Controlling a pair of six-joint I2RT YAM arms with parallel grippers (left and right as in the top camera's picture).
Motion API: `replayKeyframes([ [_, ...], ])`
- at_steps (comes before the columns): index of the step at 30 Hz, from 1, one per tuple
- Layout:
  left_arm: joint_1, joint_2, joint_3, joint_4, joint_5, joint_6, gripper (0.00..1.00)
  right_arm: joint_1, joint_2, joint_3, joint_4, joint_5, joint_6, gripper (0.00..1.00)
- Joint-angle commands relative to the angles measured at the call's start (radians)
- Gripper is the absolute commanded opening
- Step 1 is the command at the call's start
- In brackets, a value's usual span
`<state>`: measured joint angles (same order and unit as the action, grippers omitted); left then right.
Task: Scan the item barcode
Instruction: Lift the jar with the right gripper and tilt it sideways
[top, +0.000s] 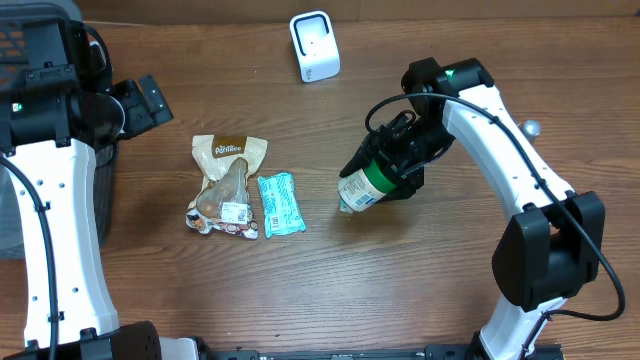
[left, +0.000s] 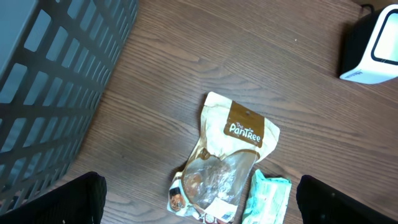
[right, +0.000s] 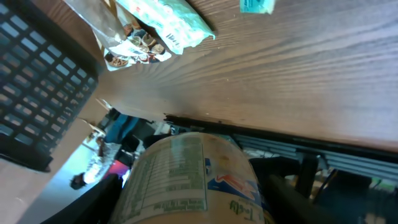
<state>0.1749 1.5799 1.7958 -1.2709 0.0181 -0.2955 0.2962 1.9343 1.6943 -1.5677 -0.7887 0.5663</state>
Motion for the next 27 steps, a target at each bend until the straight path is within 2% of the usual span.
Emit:
replayKeyframes([
  [1, 0.0, 0.002, 0.006, 0.0, 0.0, 0.011, 1.0, 0.003, -0.029, 0.024, -0.003, -0.043, 0.045, 0.62],
  [27, 0.002, 0.002, 0.006, 0.0, 0.0, 0.011, 0.99, 0.003, -0.029, 0.024, -0.021, -0.097, 0.06, 0.62],
])
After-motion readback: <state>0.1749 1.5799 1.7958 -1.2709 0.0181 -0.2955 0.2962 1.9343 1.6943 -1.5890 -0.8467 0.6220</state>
